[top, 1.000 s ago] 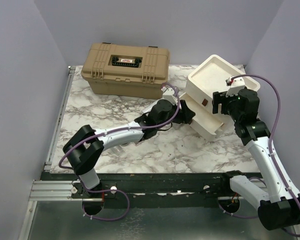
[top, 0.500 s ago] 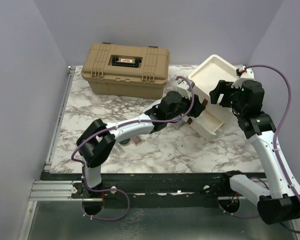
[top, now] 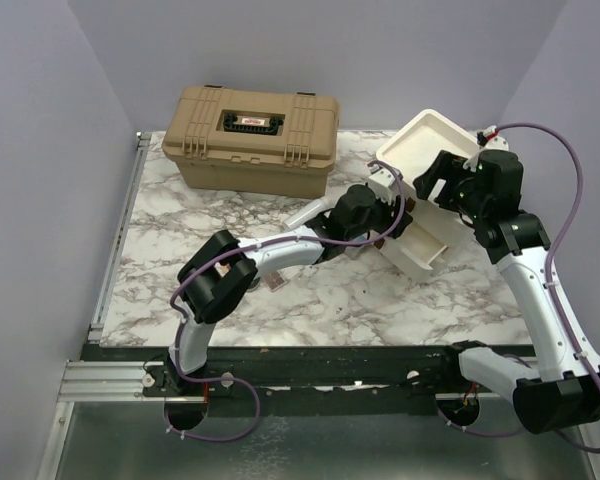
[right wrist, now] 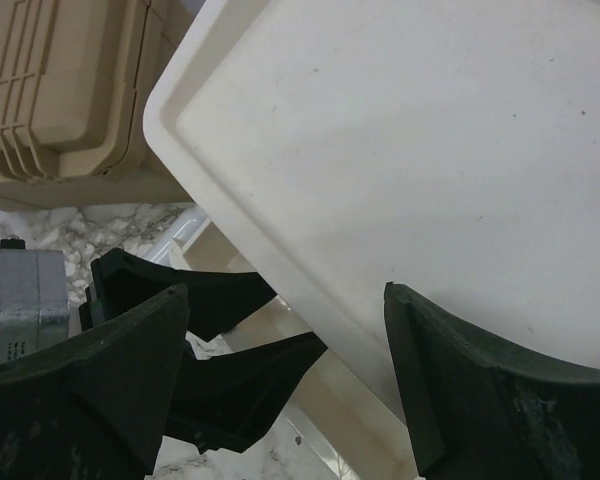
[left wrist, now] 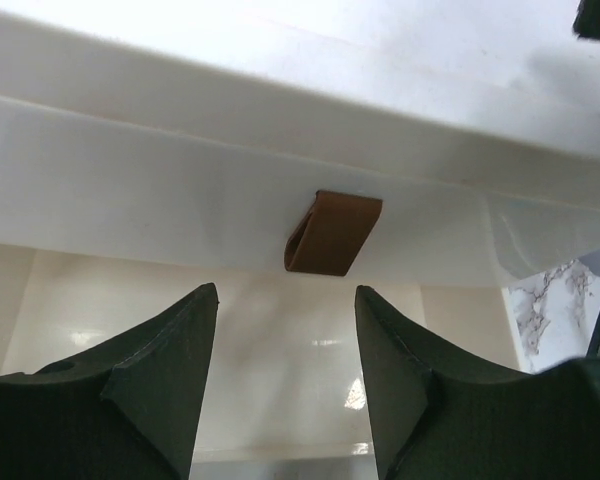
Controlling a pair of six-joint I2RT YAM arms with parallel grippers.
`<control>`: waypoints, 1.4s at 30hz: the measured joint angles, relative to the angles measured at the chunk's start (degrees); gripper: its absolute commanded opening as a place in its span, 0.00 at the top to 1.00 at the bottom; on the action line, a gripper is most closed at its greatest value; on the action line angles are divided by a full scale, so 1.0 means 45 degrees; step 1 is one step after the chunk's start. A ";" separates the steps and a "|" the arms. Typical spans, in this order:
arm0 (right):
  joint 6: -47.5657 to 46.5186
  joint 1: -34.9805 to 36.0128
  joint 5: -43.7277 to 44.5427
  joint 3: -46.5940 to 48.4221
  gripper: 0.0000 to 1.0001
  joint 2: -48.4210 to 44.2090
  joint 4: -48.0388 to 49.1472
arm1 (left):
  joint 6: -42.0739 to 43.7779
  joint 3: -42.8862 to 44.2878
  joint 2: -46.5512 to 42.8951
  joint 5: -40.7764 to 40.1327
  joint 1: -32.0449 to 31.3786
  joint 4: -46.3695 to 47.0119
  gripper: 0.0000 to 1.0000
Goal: Organize the makeup
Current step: Open the drawer in the storage box.
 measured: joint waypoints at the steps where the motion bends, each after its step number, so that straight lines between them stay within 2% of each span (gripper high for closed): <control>1: 0.0034 0.0000 0.0000 0.0000 0.15 0.0005 -0.0019 | 0.0005 0.0053 0.0029 -0.0005 0.0005 0.0058 0.42; 12: 0.0248 -0.0058 -0.0204 0.0121 0.15 0.0554 -0.0481 | -0.0029 0.0593 0.0403 -0.0068 0.0029 0.0287 0.51; 15: 0.0296 -0.0058 -0.0306 0.0131 0.15 0.0554 -0.0500 | -0.0112 0.0593 0.0442 -0.0097 0.0039 0.0374 0.59; 18: 0.0301 -0.0063 -0.0311 0.0131 0.15 0.0554 -0.0505 | -0.0219 0.0573 0.0442 -0.0146 0.0049 0.0452 0.61; 23: 0.0330 -0.0078 -0.0311 0.0131 0.15 0.0554 -0.0510 | -0.0481 0.0233 0.0442 -0.0044 0.0063 0.1171 0.85; 27: 0.0427 -0.0078 -0.0311 0.0131 0.15 0.0549 -0.0510 | -0.0709 -0.0034 0.0442 0.0330 0.0053 0.1894 1.00; 42: 0.0529 -0.0083 -0.0296 0.0107 0.15 0.0505 -0.0505 | -0.0758 -0.2098 -0.1428 0.0840 -0.0058 0.3109 1.00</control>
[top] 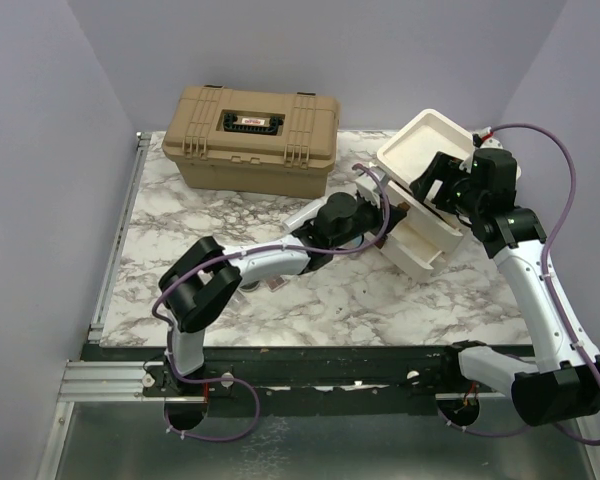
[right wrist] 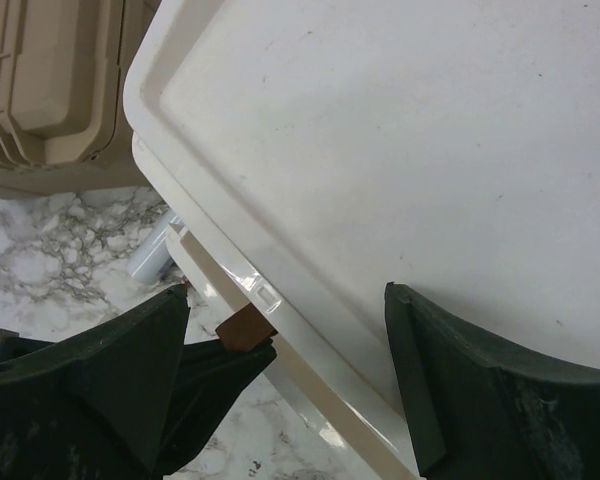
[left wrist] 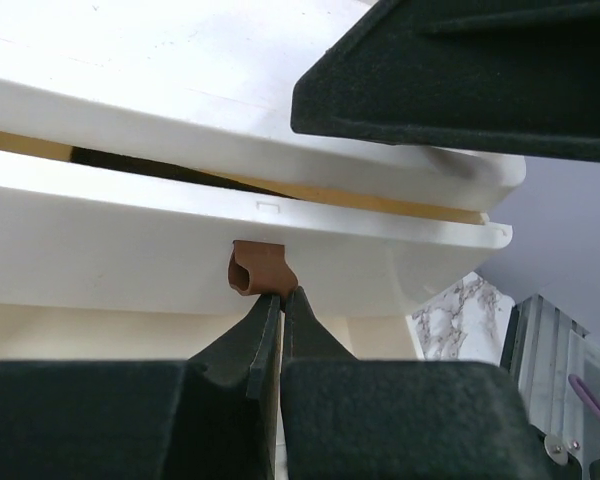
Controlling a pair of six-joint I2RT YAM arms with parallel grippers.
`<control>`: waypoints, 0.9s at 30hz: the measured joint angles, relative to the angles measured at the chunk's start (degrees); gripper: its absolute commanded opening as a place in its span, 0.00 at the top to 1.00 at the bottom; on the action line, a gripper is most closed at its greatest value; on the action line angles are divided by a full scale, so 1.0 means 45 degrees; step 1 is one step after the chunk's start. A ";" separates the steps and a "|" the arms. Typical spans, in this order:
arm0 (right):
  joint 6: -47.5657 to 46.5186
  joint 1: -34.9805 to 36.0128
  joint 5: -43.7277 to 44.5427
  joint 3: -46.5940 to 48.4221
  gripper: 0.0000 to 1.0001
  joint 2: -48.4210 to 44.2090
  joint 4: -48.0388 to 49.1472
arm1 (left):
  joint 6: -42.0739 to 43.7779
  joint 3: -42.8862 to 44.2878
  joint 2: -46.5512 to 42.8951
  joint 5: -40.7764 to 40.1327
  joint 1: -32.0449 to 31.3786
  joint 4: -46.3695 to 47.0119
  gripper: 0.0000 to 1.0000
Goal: Organize the makeup
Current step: Open the drawer in the storage box.
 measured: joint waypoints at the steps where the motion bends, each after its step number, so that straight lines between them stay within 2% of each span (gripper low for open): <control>1: 0.0000 0.0000 0.0000 -0.0005 0.15 -0.0005 -0.0005 | 0.0019 -0.0058 -0.0053 0.0000 -0.0005 0.0034 1.00; 6: 0.0000 0.0005 -0.0005 -0.0005 0.15 -0.0034 -0.0005 | 0.0015 -0.0651 -0.0379 0.0000 -0.0019 0.0078 1.00; 15: -0.0005 0.0000 -0.0024 -0.0010 0.15 -0.0053 0.0000 | 0.0005 -0.2448 -0.2249 -0.0010 -0.0024 0.0136 1.00; 16: -0.0005 0.0000 -0.0053 -0.0010 0.15 -0.0053 0.0000 | 0.0005 -0.2526 -0.2390 -0.0010 -0.0024 0.0141 0.91; 17: -0.0005 0.0000 -0.0078 -0.0010 0.15 -0.0053 0.0005 | 0.0000 -0.2599 -0.2506 -0.0010 -0.0024 0.0117 0.78; 19: -0.0010 0.0000 -0.0151 -0.0015 0.15 -0.0053 0.0005 | -0.0083 -0.2628 -0.2565 -0.0068 -0.0024 -0.0005 0.62; 21: -0.0015 0.0000 -0.0209 -0.0015 0.14 -0.0063 0.0000 | -0.0194 -0.2628 -0.2691 -0.0194 -0.0024 -0.0287 0.37; 22: -0.0024 0.0000 -0.0248 -0.0010 0.14 -0.0073 0.0000 | -0.0189 -0.2633 -0.2788 -0.0277 -0.0024 -0.0398 0.32; 27: -0.0112 0.0000 -0.0350 -0.0010 0.14 -0.0238 -0.0005 | -0.0117 -0.2735 -0.3818 -0.1059 0.0092 -0.1239 0.29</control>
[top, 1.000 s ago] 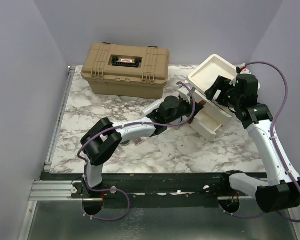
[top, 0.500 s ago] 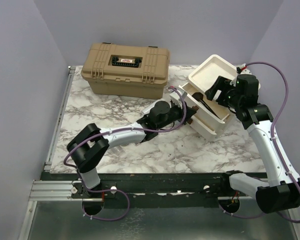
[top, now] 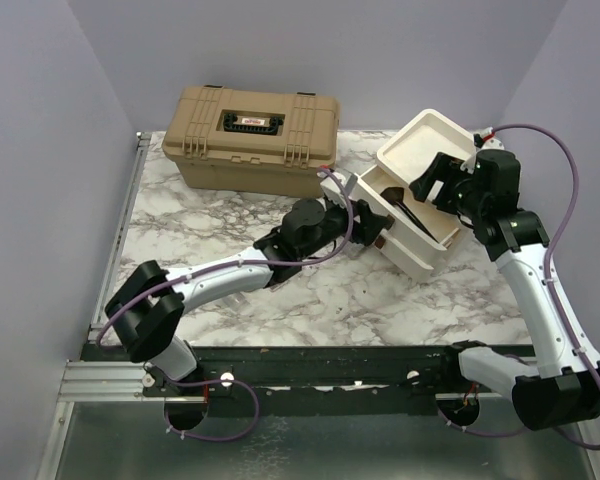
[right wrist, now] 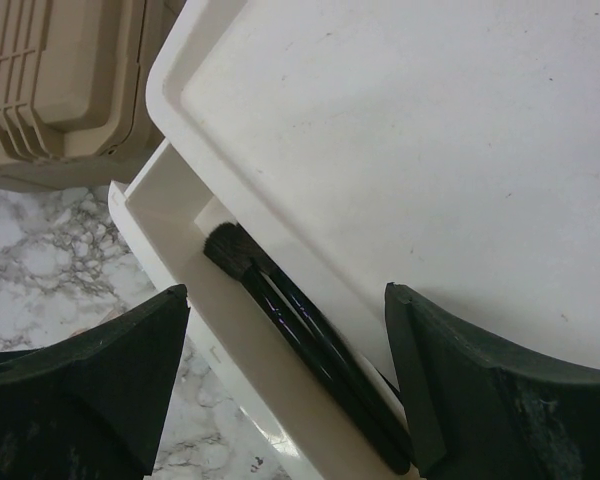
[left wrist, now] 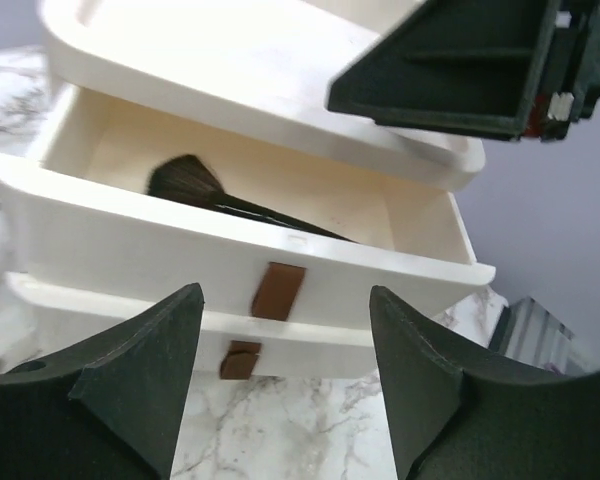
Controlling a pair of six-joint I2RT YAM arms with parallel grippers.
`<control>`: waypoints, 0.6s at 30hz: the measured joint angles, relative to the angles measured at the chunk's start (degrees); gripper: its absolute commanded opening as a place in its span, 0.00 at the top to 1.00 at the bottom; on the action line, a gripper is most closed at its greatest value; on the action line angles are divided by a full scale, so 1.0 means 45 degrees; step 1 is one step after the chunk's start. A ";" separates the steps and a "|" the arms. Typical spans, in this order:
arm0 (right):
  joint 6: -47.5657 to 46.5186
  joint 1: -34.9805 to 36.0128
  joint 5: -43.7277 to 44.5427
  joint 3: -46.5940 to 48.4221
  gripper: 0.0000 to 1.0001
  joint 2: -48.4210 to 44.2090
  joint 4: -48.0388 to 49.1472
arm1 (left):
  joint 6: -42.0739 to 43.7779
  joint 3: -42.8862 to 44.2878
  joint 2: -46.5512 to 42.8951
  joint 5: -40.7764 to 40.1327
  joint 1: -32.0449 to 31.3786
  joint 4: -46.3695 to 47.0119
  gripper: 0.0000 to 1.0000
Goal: Organize the makeup
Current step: Open the drawer in the storage box.
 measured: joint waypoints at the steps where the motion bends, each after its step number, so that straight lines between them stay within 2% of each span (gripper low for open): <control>1: -0.0015 0.0000 -0.0029 0.0000 0.14 -0.0034 0.0005 | 0.0044 -0.0107 -0.0277 -0.0228 0.0068 -0.0121 0.27; 8: -0.0121 0.0000 -0.0253 0.0000 0.14 -0.0141 0.0000 | 0.0243 -0.1763 -0.1661 -0.1214 0.1190 -0.1020 0.23; 13: -0.0330 0.0000 -0.0437 -0.0005 0.15 -0.0257 0.0010 | 0.0661 -0.2079 -0.1083 -0.1059 0.2424 -0.2268 0.24; 18: -0.0597 0.0000 -0.0529 -0.0005 0.14 -0.0529 0.0010 | 0.1263 -0.1375 0.0214 -0.0976 0.2822 -0.3895 0.25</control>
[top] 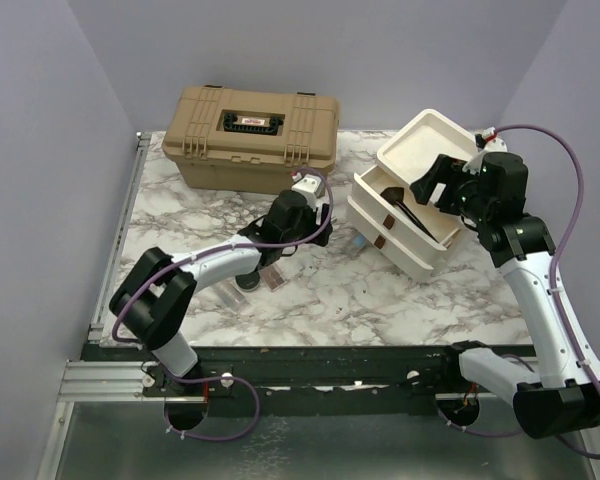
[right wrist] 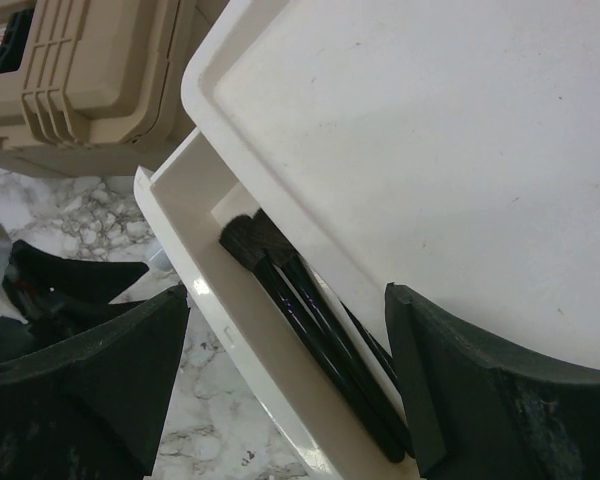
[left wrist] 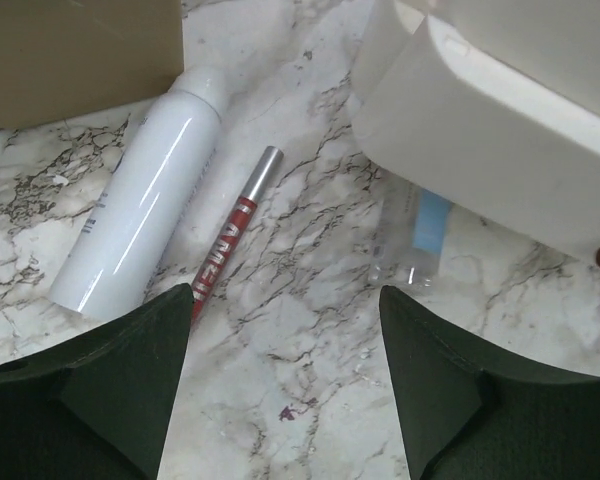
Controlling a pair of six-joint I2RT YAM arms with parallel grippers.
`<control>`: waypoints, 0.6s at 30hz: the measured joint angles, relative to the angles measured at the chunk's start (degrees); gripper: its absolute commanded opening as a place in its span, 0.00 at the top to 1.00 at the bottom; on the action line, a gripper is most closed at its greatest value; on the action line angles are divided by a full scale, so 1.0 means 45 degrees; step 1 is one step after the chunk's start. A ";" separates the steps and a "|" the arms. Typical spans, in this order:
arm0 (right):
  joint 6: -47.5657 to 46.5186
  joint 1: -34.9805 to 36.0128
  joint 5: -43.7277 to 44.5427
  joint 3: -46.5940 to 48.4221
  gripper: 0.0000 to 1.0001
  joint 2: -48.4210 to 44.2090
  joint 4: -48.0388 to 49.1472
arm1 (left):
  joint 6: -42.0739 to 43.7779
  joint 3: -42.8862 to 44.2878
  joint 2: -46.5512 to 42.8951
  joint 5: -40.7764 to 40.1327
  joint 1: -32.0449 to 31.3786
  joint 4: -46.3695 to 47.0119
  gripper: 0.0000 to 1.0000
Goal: Organize the makeup
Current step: Open the drawer in the storage box, then pick up the makeup from the center of the board.
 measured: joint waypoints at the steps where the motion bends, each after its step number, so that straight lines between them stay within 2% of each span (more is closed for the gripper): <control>1: -0.0053 0.0000 -0.0019 0.0000 0.14 -0.0049 0.0000 | 0.0185 0.0238 0.0257 0.0039 0.0029 -0.0321 0.25; 7: -0.0335 0.0000 -0.0044 0.0000 0.14 -0.0175 -0.0005 | 0.1127 0.2152 0.1734 0.0063 0.0238 -0.2293 0.31; 9: -0.0374 0.0000 -0.0058 0.0000 0.14 -0.0175 -0.0005 | 0.1263 0.2545 0.2152 0.0092 0.0369 -0.2803 0.35; 18: -0.0447 0.0000 -0.0170 0.0000 0.14 -0.0175 -0.0005 | 0.1384 0.3585 0.3813 0.0563 0.0996 -0.4371 0.40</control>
